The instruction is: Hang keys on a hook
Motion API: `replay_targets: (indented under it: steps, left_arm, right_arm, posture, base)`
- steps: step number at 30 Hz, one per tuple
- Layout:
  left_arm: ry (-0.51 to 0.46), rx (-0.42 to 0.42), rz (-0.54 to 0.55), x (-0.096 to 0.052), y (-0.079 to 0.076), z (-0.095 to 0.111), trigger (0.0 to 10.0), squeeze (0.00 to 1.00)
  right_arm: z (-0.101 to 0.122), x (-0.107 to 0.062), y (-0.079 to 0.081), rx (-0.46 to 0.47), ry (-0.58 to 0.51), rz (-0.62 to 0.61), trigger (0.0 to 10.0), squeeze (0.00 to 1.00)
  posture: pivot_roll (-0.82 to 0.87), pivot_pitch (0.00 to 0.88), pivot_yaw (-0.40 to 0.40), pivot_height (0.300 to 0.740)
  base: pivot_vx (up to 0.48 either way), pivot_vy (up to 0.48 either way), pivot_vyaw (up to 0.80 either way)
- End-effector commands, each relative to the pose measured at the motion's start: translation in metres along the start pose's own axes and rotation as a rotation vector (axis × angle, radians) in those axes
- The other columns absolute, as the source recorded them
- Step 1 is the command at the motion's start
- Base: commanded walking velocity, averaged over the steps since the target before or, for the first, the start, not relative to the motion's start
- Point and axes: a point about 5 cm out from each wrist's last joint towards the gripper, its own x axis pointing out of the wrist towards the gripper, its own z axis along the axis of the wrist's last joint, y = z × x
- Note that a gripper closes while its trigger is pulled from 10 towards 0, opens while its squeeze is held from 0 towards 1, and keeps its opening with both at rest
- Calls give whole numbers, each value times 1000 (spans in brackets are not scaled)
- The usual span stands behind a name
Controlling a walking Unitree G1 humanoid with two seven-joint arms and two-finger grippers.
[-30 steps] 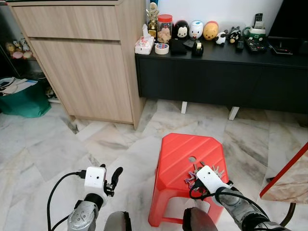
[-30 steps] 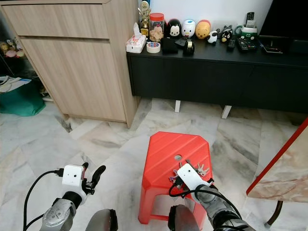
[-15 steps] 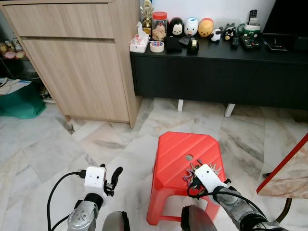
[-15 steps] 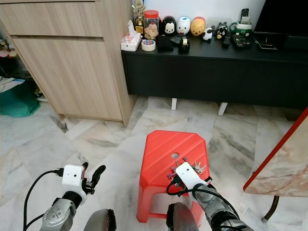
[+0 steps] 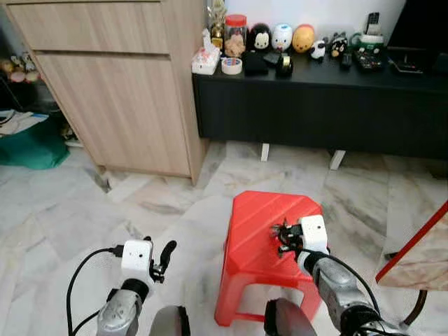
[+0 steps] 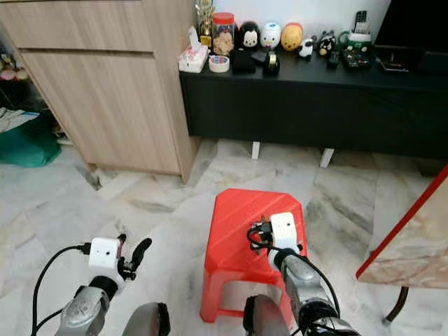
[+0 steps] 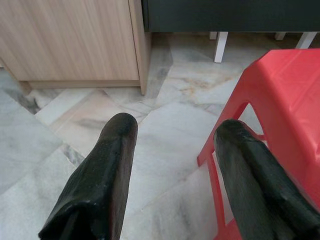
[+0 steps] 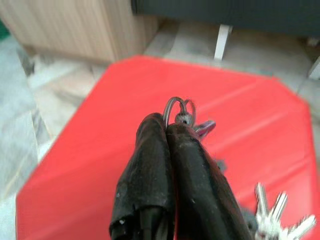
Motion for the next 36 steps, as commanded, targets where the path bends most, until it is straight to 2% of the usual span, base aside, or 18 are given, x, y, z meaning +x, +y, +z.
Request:
replay_targets:
  steps: [1,3,5,6,7,8,9,10,12,15,16,21,36]
  left_arm:
    - [11,21,-1,1,1,-1,10000,0]
    - [9,25,-3,2,1,-1,10000,0]
    - [7,24,1,2,1,-1,10000,0]
    - [8,24,3,3,0,-1,10000,0]
    - [9,23,4,3,0,-2,10000,0]
    - [10,23,4,3,0,-2,10000,0]
    - [11,23,3,3,0,-2,10000,0]
    - [12,23,3,3,0,-3,10000,0]
    - [17,21,3,4,-1,-4,10000,0]
    - [33,8,21,5,1,-9,10000,0]
    - [41,6,25,5,2,-11,10000,0]
    - [71,-14,45,1,7,-19,10000,0]
    - [187,-12,112,-4,21,-44,10000,0]
  right_arm:
    - [16,1,0,149,-134,-11,0,0]
    - [24,0,-2,237,-201,-13,0,0]
    - [34,-2,-7,231,-275,-51,0,0]
    - [39,-4,-10,186,-308,-89,0,0]
    - [45,-6,-12,146,-343,-117,1961,0]
    - [48,-7,-13,121,-363,-133,1961,0]
    - [50,-7,-13,104,-373,-141,8863,0]
    - [51,-7,-13,95,-375,-141,10000,0]
    - [47,-7,-12,73,-345,-140,10000,0]
    - [34,-10,-14,106,-300,-139,10000,0]
    - [23,-11,-17,83,-227,-173,10000,0]
    - [11,-15,-15,102,-208,-177,10000,0]
    - [4,-20,-12,86,-212,-183,10000,0]
  posture:
    - [72,25,-25,597]
    - [75,23,-26,597]
    - [75,18,-30,597]
    - [75,18,-30,597]
    - [66,15,-30,597]
    - [66,15,-30,597]
    - [66,15,-30,597]
    - [66,15,-30,597]
    - [56,9,-34,597]
    - [54,0,-37,597]
    - [55,0,-36,607]
    - [46,0,-31,642]
    - [56,0,-30,740]
  base:
    - [0,0,0]
    - [0,0,0]
    - [0,0,0]
    - [0,0,0]
    - [0,0,0]
    - [0,0,0]
    - [0,0,0]
    - [0,0,0]
    - [0,0,0]
    - [0,0,0]
    - [0,0,0]
    - [0,0,0]
    - [0,0,0]
